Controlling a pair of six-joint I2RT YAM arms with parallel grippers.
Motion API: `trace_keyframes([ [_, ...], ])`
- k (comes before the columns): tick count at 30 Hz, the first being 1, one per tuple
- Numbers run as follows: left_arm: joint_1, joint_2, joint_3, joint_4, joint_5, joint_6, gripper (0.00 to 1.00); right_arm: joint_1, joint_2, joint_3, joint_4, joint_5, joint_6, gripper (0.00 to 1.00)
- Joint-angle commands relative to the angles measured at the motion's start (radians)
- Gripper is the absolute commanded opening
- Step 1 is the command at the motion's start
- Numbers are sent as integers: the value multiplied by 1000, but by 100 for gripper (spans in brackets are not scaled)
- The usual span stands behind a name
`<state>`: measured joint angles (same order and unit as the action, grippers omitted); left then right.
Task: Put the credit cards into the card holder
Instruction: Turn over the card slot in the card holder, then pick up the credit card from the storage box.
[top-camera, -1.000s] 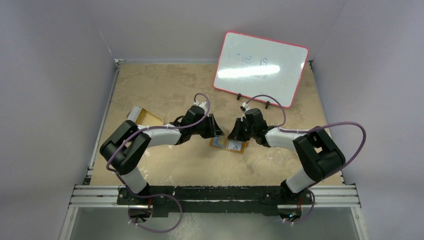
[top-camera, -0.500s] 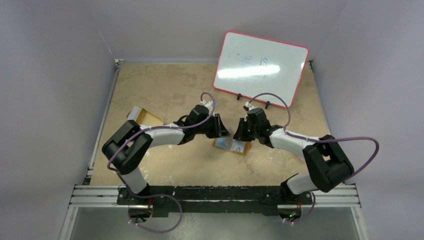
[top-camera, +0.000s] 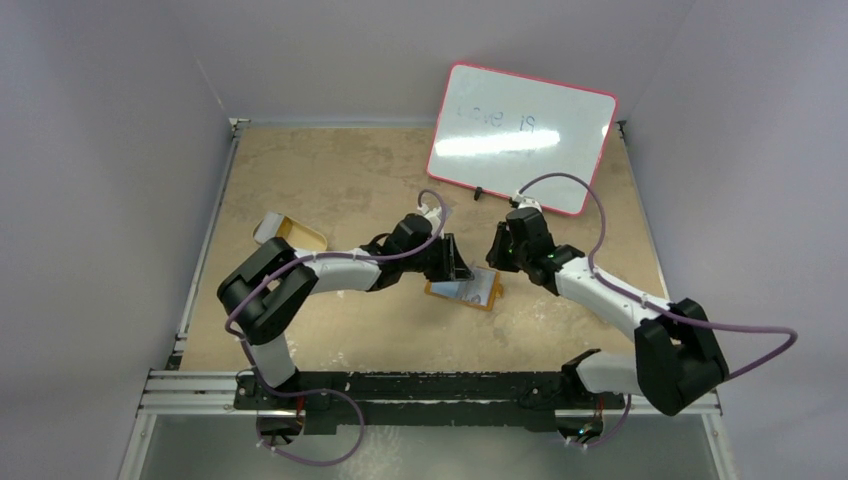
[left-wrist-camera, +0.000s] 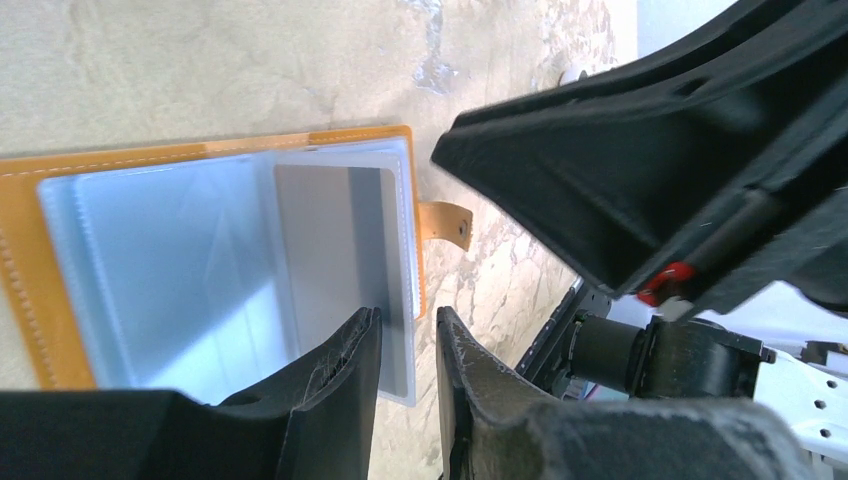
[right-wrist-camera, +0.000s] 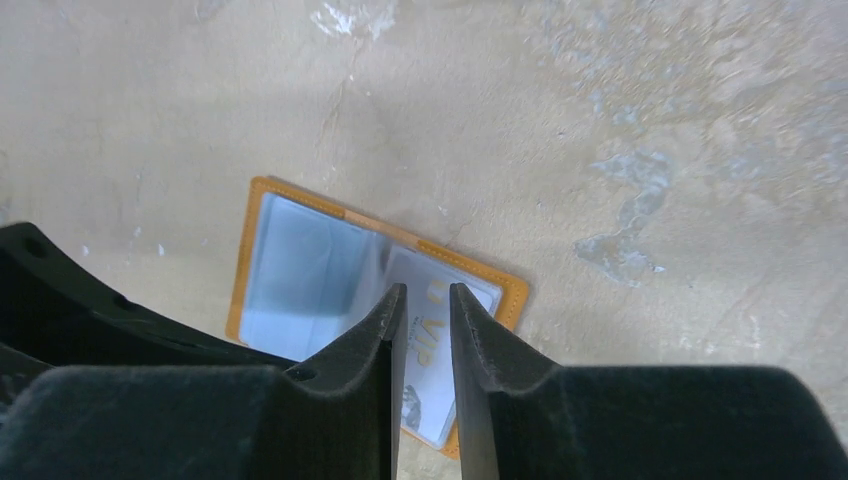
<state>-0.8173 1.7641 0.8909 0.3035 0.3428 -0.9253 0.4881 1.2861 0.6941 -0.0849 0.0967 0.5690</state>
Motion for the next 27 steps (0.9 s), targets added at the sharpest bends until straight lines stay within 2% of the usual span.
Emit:
trace_keyframes([
  [1, -14, -7, 40, 57, -8, -6, 26, -3, -53, 51, -61, 63, 15, 26],
  [9, -13, -53, 53, -73, -105, 79, 28, -3, -75, 76, -41, -6, -9, 29],
  [14, 11, -112, 108, -293, -244, 202, 35, 9, -57, 39, 26, -85, 13, 31],
  [18, 105, -180, 139, -457, -308, 302, 49, 47, -20, 37, 43, -77, 28, 32],
  [23, 248, -280, 161, -628, -404, 444, 53, 86, -11, 33, 90, -103, 31, 34],
  [27, 362, -294, 239, -804, -531, 549, 57, 94, -11, 28, 102, -103, 23, 34],
])
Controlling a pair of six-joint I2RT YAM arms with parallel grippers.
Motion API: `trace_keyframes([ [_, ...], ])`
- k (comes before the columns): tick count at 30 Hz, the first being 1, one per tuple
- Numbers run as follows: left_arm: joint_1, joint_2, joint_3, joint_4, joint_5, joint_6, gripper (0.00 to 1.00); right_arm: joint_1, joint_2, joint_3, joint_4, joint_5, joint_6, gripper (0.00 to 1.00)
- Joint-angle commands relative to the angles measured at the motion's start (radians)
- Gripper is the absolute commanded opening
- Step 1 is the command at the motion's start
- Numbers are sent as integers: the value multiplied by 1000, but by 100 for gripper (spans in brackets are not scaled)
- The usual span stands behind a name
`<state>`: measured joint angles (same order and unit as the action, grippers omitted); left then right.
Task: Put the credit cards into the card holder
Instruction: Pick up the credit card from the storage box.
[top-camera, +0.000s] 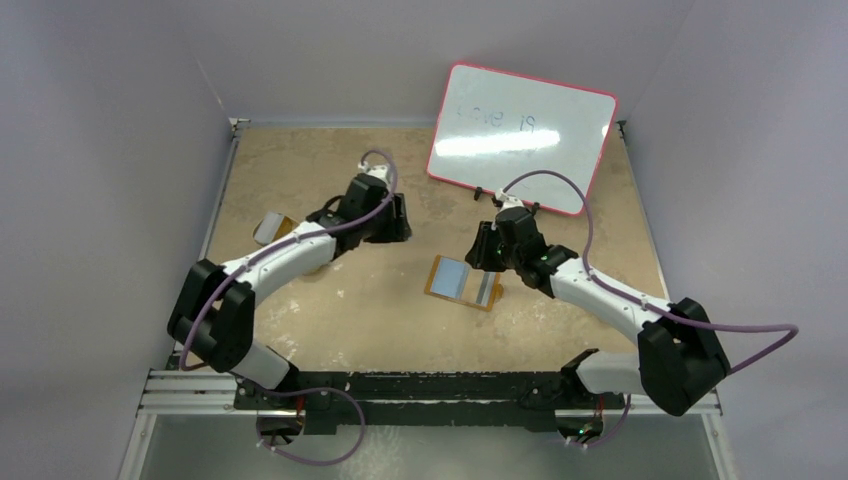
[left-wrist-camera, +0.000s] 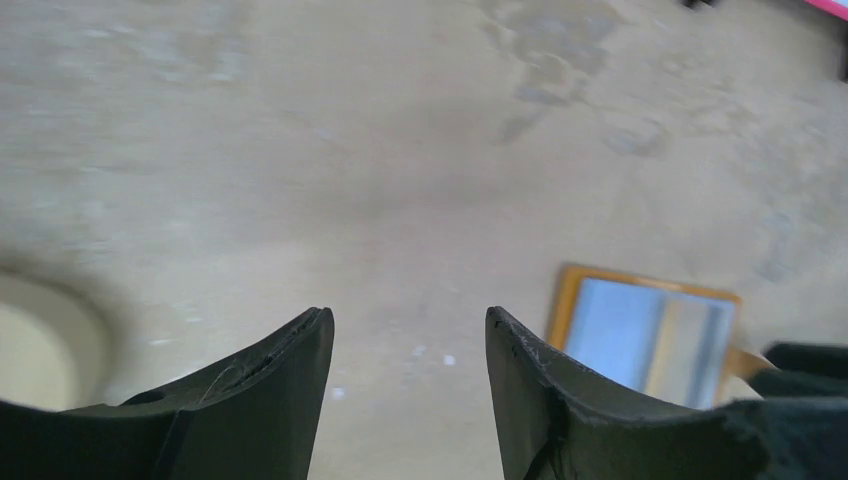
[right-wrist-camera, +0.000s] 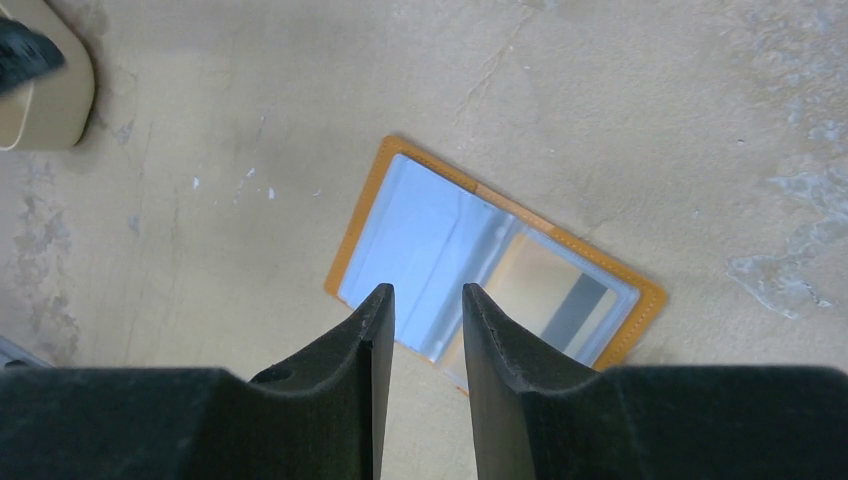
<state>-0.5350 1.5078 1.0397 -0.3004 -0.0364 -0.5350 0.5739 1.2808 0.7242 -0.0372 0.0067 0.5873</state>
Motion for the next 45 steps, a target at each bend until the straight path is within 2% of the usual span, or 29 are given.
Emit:
trace_keyframes([
  [1, 107, -37, 105, -224, -171, 179, 57, 10, -7, -1, 53, -11, 2, 34],
  [4, 178, -43, 137, -296, -255, 234, 57, 11, -18, -5, 56, -15, -6, 34],
  [7, 218, -40, 156, -363, -424, 278, 58, 11, -27, -15, 69, -24, -10, 35],
  [11, 306, -31, 143, -367, -510, 346, 58, 11, -27, -28, 86, -41, -12, 35],
  [18, 393, 31, 135, -328, -528, 415, 62, 12, -55, -31, 65, -16, -25, 35],
  [20, 417, 63, 143, -319, -554, 421, 62, 11, -58, -38, 76, -34, -21, 35],
  [23, 450, 115, 172, -336, -517, 423, 65, 11, -57, -60, 107, -72, -7, 35],
  [26, 453, 159, 196, -336, -535, 441, 69, 11, -46, -66, 123, -94, -7, 36],
  [31, 454, 201, 211, -310, -638, 460, 69, 11, -42, -65, 128, -96, -5, 36],
  [35, 455, 226, 221, -293, -670, 477, 67, 11, -60, -61, 115, -94, -2, 35],
  [45, 463, 292, 232, -290, -587, 497, 66, 12, -69, -71, 111, -92, 0, 36],
])
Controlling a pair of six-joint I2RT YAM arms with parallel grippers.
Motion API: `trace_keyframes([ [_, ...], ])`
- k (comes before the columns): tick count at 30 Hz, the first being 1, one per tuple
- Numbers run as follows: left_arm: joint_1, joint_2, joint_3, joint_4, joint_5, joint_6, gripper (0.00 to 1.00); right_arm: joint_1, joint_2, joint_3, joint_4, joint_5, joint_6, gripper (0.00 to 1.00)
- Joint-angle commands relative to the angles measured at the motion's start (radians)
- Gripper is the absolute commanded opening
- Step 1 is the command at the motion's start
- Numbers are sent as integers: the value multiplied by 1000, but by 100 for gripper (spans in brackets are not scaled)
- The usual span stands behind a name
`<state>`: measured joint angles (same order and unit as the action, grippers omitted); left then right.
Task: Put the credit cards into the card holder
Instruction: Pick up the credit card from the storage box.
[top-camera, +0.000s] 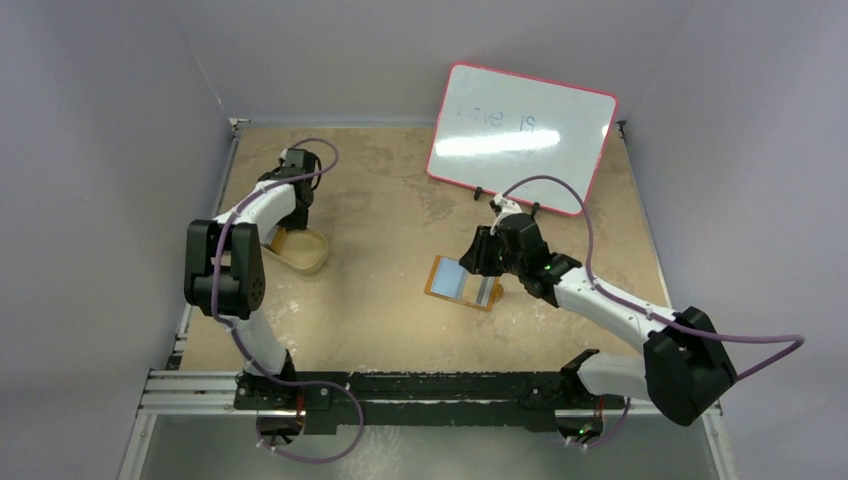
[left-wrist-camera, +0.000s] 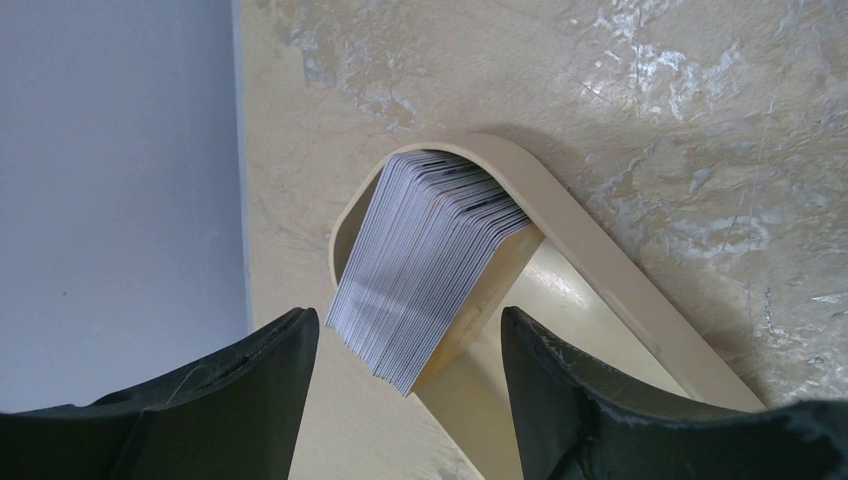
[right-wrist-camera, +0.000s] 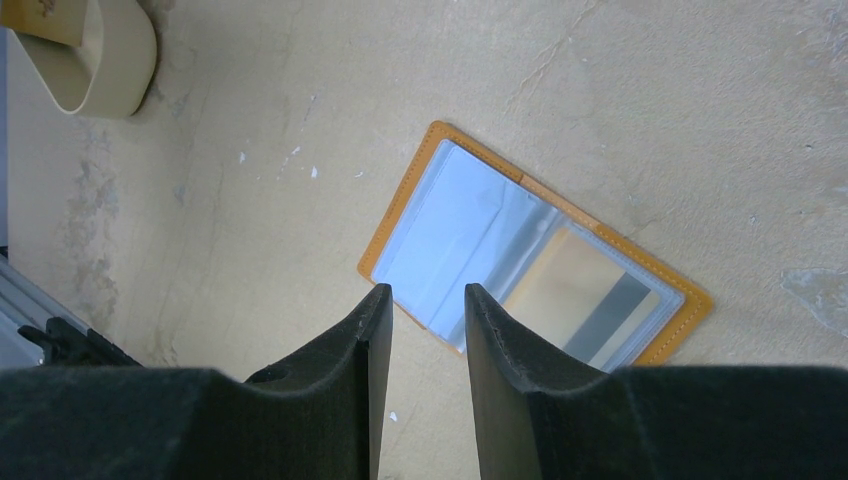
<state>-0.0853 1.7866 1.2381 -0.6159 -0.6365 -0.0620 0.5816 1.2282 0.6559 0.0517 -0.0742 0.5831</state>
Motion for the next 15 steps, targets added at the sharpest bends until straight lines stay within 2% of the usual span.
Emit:
trace_keyframes([
  [1, 18, 20, 35, 27, 18, 22, 66, 3, -18, -1, 18, -12, 1, 36],
  [7, 25, 41, 66, 16, -35, 22, 62, 3, -64, -1, -21, 17, -9, 36],
  [15, 25, 65, 118, -23, -25, 19, 54, 3, -73, 25, -44, 24, -22, 36],
])
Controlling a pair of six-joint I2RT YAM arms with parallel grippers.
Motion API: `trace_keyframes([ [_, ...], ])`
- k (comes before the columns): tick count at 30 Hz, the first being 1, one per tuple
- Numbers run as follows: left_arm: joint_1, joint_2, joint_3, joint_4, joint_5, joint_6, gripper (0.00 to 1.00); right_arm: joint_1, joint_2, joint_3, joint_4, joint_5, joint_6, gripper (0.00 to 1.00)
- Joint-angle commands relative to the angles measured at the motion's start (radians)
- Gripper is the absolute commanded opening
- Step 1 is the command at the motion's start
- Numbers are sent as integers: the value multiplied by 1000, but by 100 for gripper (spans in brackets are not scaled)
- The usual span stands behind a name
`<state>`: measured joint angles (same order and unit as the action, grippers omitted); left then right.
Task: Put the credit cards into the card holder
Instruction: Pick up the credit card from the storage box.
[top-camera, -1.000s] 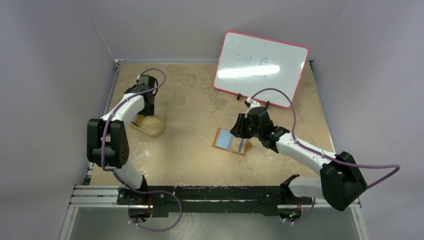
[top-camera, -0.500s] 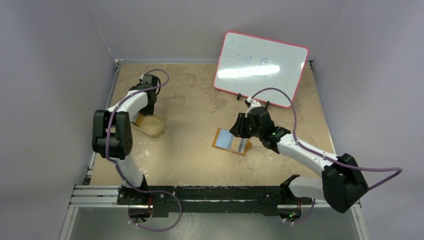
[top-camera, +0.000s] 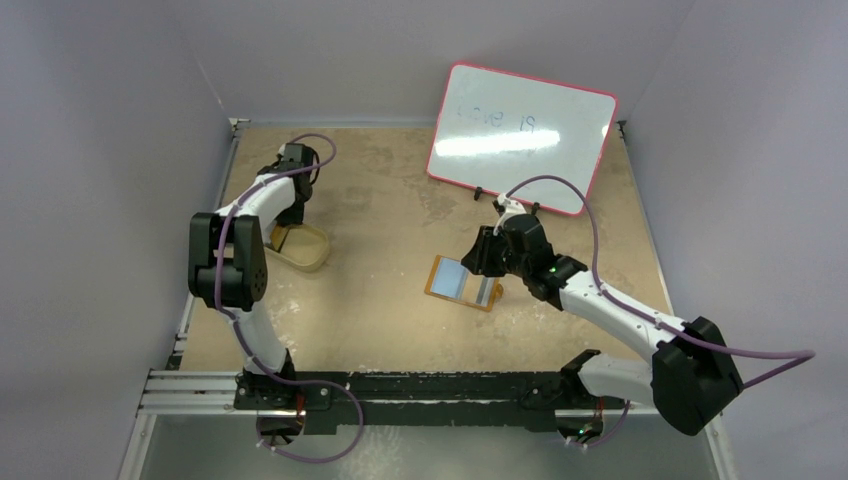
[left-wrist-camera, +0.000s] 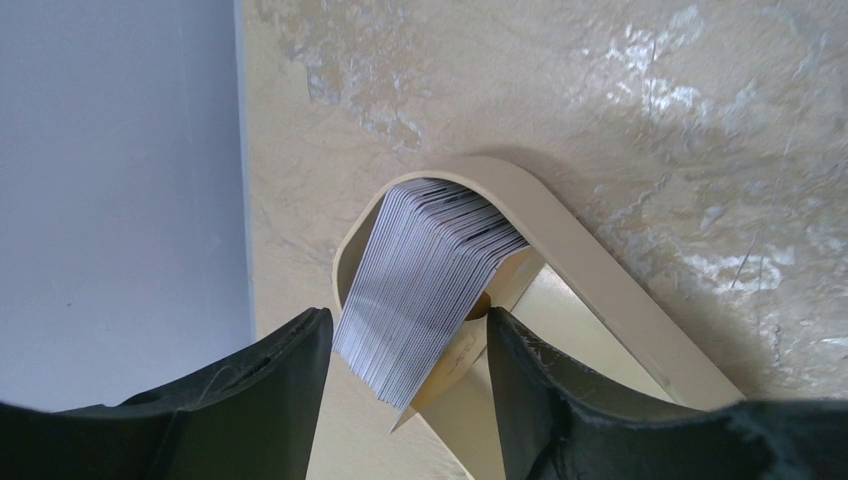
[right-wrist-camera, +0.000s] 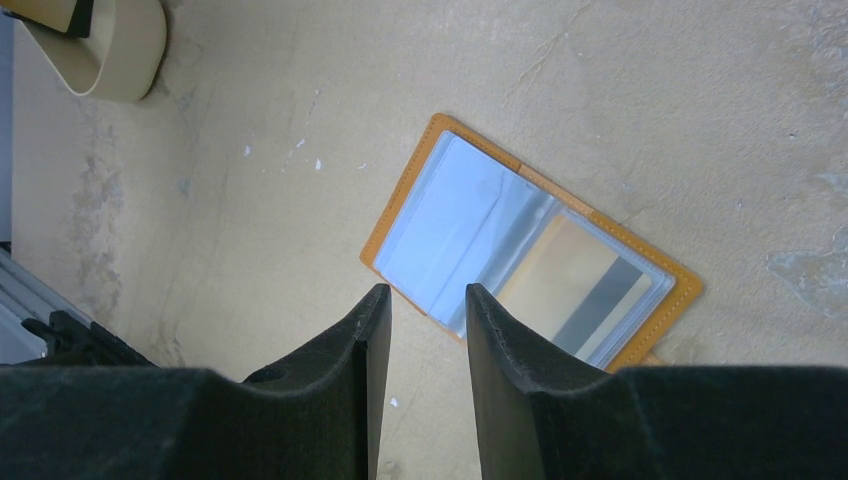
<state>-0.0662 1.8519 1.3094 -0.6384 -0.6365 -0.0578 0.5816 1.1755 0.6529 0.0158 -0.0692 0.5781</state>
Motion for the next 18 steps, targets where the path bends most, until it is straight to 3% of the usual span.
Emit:
trace_keyframes([
  [1, 6, -2, 47, 0, -24, 16, 53, 3, -18, 27, -5, 17, -18, 36],
  [10, 6, 1, 47, -8, 6, 22, 40, 3, -14, 12, -2, 17, -20, 36],
  [18, 6, -5, 54, -22, 16, 20, 19, 3, -17, 12, -7, 20, -20, 37],
])
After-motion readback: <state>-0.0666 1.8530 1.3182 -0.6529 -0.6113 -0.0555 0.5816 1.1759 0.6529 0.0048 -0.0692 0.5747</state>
